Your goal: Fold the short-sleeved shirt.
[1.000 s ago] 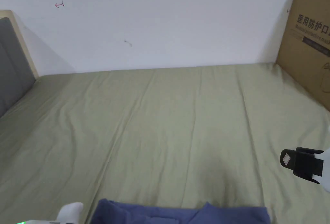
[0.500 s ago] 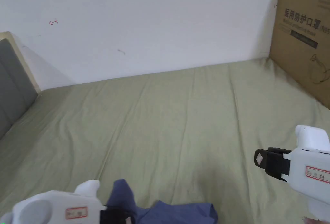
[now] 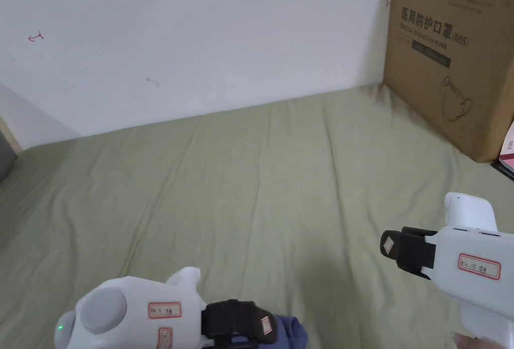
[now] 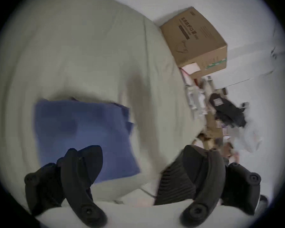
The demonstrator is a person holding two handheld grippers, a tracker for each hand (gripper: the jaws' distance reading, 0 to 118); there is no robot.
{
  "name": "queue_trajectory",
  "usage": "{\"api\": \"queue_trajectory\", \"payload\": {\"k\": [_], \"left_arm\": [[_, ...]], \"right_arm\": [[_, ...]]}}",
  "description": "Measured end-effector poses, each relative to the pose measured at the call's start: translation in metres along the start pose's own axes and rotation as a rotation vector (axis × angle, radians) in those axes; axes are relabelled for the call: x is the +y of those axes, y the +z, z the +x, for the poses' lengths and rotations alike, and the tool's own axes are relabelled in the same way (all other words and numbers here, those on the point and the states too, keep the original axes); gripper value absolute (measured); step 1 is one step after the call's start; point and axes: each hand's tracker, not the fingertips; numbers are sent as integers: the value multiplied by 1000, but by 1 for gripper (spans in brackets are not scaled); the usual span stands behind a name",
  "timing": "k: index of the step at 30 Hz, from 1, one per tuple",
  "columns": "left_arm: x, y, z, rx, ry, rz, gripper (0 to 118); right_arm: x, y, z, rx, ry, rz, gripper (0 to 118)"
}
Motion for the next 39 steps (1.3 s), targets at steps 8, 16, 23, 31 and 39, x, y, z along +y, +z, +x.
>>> {"api": "queue_trajectory", "payload": {"k": [8,16,23,31,39], "left_arm": [[-23,-61,-6,82,-80,-99,1],[-39,-122,-18,7,120,-139,1],[-52,-57,8,-208,38,-40,1],[-45,99,55,75,-300,783,1],[-47,122,80,429,-357,1192,0]], "right_arm": [[-2,3,2,93,-15,39,1],[0,10,-11,96,15,26,1],[3,14,-24,134,-15,7,1],[23,53,-100,68,311,330,1],[21,46,-119,-61,366,544,1]]}}
